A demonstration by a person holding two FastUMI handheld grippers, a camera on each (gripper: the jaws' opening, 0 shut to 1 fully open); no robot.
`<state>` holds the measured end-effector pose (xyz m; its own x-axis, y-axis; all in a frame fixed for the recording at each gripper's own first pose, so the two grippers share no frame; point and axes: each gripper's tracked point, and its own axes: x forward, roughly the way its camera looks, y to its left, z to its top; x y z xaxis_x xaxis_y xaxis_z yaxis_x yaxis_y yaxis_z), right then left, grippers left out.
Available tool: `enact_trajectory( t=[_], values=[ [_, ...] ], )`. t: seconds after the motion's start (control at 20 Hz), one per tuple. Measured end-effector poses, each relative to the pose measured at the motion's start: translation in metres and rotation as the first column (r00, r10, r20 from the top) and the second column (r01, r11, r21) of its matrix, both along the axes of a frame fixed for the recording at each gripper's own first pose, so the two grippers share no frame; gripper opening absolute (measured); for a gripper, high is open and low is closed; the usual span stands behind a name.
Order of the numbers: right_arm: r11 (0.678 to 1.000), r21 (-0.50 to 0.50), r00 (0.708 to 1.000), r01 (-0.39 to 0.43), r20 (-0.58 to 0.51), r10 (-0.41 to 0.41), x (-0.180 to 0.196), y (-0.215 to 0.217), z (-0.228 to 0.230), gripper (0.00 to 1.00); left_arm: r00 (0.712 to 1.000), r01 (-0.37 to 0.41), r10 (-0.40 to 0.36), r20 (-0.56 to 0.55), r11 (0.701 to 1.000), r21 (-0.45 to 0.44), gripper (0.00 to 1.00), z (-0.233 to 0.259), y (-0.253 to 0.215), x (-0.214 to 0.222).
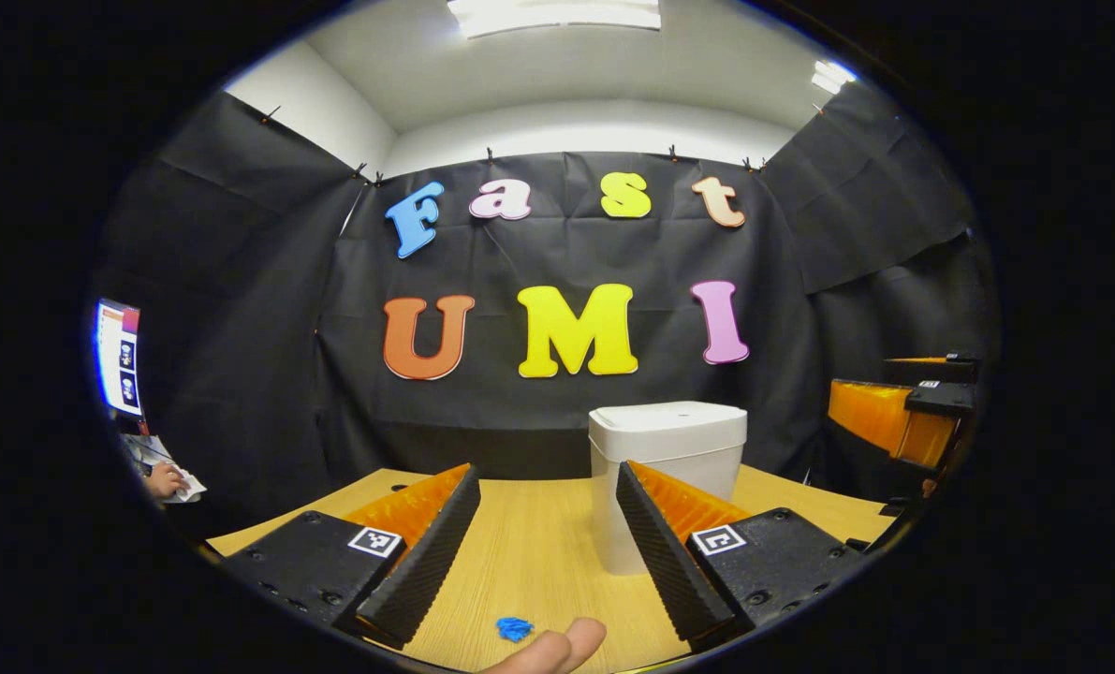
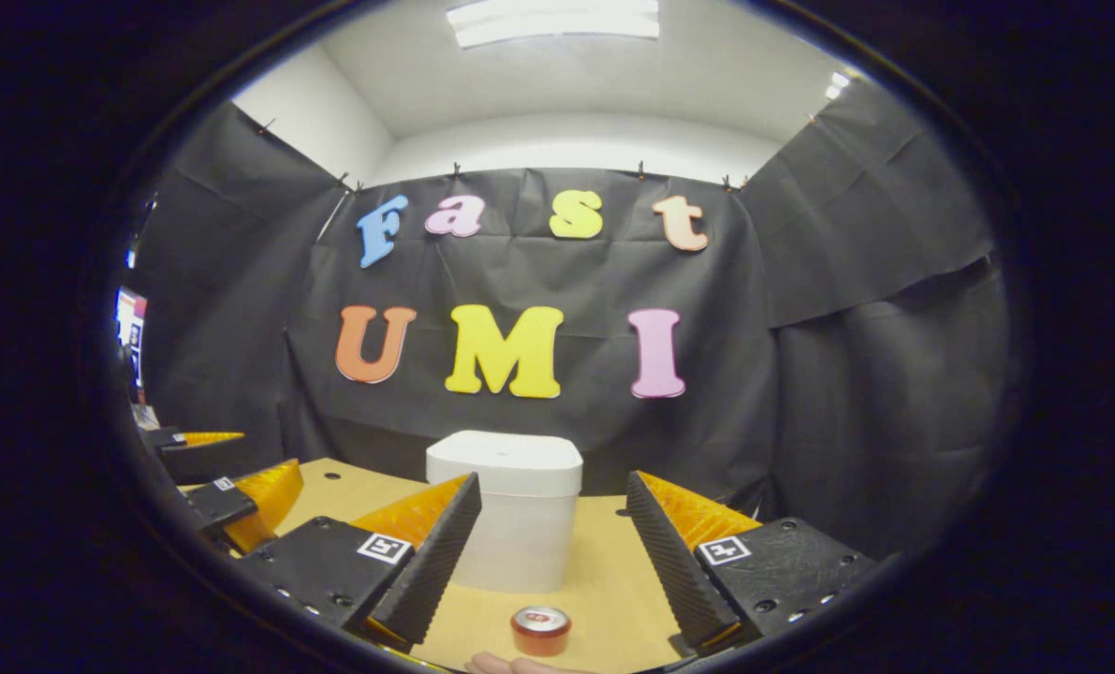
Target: Press the lid of the desktop garbage bin to open it, pick up the crumpled paper on the desktop and throw it into the bin, then pick up the pop can on the desktop and drop it into the bin, and finally close the garbage bin lid.
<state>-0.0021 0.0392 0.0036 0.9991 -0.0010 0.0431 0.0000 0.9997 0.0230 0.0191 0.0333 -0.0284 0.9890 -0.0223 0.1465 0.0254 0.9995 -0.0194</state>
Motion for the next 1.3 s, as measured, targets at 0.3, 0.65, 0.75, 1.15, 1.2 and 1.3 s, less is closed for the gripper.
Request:
enact_trajectory(
  t=[0.3, 0.65, 0.75, 1.15, 1.2, 1.3],
  values=[
    [1.000, -0.011, 1.000, 0.017, 0.004, -0.017, 0.012, 0.000, -0.013, 0.95, 0.998, 0.024, -0.025, -0.053, 1.000, -0.014, 0.96, -0.013, -0.010, 0.014],
    [0.999, 0.023, 0.997, -0.034, -0.063, 0.035, 0.063, 0.010, -0.003, 0.92, 0.996, 0.051, -0.052, -0.067, 0.998, -0.030, 0.96, 0.001, -0.017, 0.023],
    [1.000, 0.024, 0.998, -0.013, -0.060, 0.014, 0.082, 0.002, 0.005, 0.95, 0.995, 0.051, -0.056, -0.089, 0.997, -0.056, 0.96, -0.002, -0.018, 0.031],
    [0.995, 0.055, 0.989, -0.082, -0.119, 0.089, 0.163, 0.022, 0.008, 0.63, 0.985, 0.033, -0.040, -0.167, 0.999, -0.043, 0.96, -0.015, -0.012, 0.052],
    [0.995, 0.069, 0.987, -0.077, -0.139, 0.086, 0.172, 0.021, 0.006, 0.46, 0.985, 0.027, -0.034, -0.170, 0.999, -0.044, 0.96, -0.015, -0.011, 0.055],
    [0.989, 0.131, 0.979, -0.075, -0.177, 0.097, 0.192, 0.022, 0.004, 0.15, 0.986, 0.014, -0.020, -0.168, 0.999, -0.035, 0.96, -0.013, -0.007, 0.060]
  ],
)
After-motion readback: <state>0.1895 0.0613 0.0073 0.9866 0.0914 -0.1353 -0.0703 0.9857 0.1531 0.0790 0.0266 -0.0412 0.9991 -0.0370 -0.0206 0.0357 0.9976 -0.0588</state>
